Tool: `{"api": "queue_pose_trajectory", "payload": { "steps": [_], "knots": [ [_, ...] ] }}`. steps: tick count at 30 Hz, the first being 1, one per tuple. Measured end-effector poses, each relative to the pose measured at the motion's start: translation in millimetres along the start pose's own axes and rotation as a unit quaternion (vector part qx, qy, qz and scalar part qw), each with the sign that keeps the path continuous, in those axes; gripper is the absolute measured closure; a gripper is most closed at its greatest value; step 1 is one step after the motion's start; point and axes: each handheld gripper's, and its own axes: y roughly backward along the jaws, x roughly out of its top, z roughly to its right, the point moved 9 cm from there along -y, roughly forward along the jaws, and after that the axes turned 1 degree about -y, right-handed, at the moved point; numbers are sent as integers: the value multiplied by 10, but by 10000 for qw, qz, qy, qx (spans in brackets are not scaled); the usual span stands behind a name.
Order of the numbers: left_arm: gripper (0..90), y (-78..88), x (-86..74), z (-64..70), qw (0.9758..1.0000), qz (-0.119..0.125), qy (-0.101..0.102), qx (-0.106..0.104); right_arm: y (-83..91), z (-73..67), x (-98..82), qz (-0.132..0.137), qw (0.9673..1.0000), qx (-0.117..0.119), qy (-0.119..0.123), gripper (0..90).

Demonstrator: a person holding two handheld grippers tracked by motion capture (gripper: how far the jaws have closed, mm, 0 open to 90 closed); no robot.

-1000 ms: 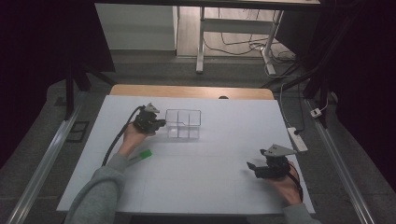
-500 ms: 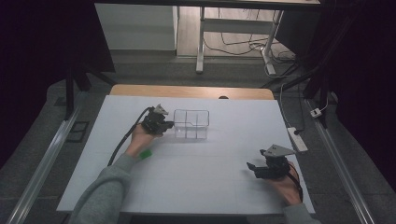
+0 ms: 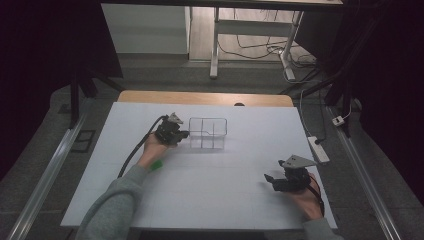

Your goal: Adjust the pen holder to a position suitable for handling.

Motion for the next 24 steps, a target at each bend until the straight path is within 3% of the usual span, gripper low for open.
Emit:
{"api": "queue_pose_trajectory", "payload": {
  "steps": [3, 12, 14, 18, 20, 24],
  "knots": [
    [892, 57, -11, -27, 9999, -25, -83, 67, 11, 2, 3, 21, 10000, 16, -13, 221],
    [880, 356, -100, -81, 9999, 111, 12, 40, -8, 3, -9, -4, 10000, 26, -14, 221],
    [801, 419, -126, -74, 9999, 102, 71, -44, -8, 3, -9, -4, 10000, 30, -4, 221],
    [587, 544, -131, -55, 9998, 151, 115, -6, -14, -7, 0, 25, 10000, 60, -30, 221],
    [523, 595, -125, -28, 9998, 157, 123, 21, -22, -5, 3, 33, 10000, 63, -30, 222],
    [456, 666, -137, 41, 10000, 35, -43, 5, -35, -1, 9, 66, 9999, 104, -76, 222]
  ]
}}
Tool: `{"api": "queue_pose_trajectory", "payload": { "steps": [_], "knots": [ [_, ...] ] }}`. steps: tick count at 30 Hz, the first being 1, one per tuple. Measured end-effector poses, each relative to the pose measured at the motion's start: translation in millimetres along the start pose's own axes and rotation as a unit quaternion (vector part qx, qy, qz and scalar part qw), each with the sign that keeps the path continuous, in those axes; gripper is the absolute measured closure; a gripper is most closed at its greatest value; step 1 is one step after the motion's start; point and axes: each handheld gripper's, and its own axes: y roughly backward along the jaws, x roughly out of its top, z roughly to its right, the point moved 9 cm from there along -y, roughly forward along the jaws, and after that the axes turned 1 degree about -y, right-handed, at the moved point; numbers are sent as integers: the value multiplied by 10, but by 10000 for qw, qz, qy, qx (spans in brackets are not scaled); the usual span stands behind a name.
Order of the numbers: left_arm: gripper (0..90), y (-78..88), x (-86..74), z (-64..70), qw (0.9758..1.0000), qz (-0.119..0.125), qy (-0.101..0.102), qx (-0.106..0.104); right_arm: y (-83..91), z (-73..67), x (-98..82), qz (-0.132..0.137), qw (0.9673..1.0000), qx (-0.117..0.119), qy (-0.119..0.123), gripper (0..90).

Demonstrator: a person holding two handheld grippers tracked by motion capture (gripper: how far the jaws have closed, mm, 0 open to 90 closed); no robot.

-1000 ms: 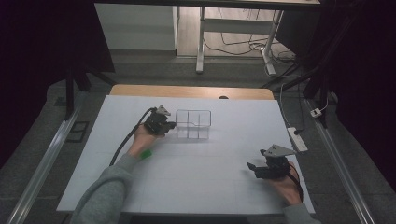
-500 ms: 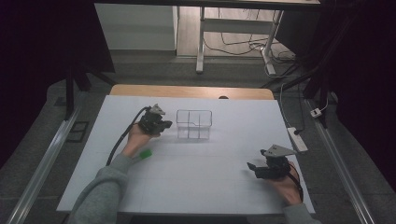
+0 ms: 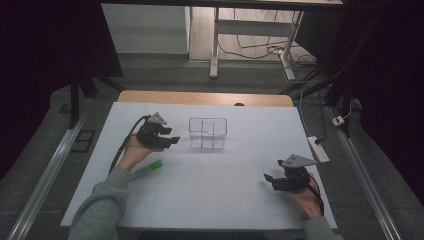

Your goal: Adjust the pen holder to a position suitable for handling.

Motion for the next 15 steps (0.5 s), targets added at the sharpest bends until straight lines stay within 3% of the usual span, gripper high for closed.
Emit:
{"api": "queue_pose_trajectory", "payload": {
  "steps": [5, 15],
  "knots": [
    [432, 151, -34, 93, 9998, -64, -107, -176, 19, 2, 3, 43, 10000, 39, -80, 222],
    [381, 415, -147, 184, 9991, -276, -263, -203, 34, -37, -7, 32, 9999, 104, -5, 220]
  ]
}}
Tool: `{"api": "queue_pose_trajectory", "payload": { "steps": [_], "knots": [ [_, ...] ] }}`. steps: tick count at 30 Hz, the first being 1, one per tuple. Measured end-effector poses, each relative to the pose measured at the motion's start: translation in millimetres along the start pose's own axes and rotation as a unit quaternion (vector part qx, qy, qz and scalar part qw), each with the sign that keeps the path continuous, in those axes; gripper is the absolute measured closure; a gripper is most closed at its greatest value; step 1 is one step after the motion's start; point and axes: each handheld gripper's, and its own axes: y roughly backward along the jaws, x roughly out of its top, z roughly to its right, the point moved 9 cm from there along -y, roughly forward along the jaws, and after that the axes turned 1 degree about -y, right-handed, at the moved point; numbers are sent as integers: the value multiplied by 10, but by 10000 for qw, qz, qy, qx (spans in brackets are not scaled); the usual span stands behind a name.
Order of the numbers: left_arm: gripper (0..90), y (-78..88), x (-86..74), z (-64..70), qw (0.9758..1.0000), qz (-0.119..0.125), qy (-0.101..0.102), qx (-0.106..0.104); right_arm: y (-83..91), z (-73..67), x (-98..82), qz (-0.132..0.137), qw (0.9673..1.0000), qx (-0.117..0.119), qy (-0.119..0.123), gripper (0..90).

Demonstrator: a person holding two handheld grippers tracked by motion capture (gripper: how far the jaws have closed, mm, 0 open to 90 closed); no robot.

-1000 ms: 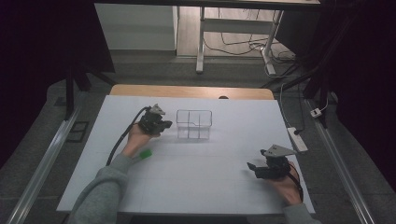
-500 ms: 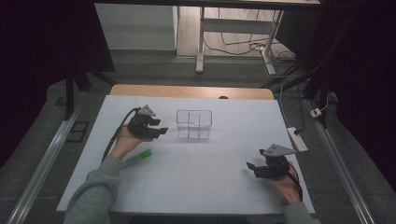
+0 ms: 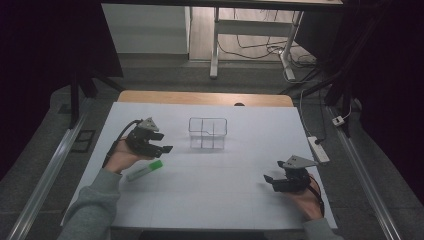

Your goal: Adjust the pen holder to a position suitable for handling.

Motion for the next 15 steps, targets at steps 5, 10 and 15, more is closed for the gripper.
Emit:
{"api": "queue_pose_trajectory", "payload": {
  "steps": [5, 10, 15],
  "knots": [
    [353, 60, -77, 7, 9995, -294, 21, -56, 4, -8, 0, 12, 10000, -21, 12, 220],
    [336, 67, -134, -12, 9987, -497, 63, -67, 16, -11, -13, 3, 10000, -12, 18, 220],
    [329, 67, -179, -14, 9981, -606, 78, -121, 16, -17, -12, 16, 10000, 1, 29, 220]
  ]
}}
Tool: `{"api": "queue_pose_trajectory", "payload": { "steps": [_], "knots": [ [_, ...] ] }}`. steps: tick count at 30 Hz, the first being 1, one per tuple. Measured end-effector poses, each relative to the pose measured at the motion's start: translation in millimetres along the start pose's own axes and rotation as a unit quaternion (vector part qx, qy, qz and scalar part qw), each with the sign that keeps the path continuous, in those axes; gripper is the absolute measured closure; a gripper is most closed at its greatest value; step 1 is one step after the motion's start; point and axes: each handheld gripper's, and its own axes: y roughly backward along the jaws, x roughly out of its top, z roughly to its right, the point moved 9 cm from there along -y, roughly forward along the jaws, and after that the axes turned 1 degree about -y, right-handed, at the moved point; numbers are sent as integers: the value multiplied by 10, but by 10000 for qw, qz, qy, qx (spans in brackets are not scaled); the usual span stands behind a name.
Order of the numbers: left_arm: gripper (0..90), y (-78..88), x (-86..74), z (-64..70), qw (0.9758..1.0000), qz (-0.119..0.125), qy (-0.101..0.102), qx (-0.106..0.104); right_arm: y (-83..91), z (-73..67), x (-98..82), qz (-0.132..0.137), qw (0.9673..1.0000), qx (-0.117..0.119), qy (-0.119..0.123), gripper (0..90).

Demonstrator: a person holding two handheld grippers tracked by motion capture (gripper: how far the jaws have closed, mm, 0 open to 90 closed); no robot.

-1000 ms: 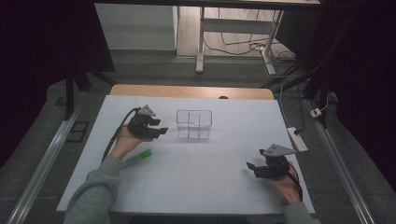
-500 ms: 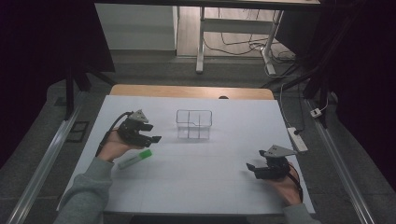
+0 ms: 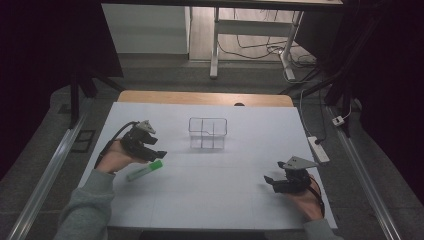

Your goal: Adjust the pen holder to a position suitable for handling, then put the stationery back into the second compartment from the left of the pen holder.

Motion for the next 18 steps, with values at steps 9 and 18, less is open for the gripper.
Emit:
{"api": "queue_pose_trajectory", "payload": {
  "steps": [9, 18],
  "knots": [
    [322, -74, -86, -54, 9995, -292, 4, 87, -15, -5, -9, -30, 10000, 2, 18, 220],
    [310, -165, -210, -76, 9979, -650, 3, 36, -24, -6, -21, -100, 9999, -19, 67, 220]
  ]
}}
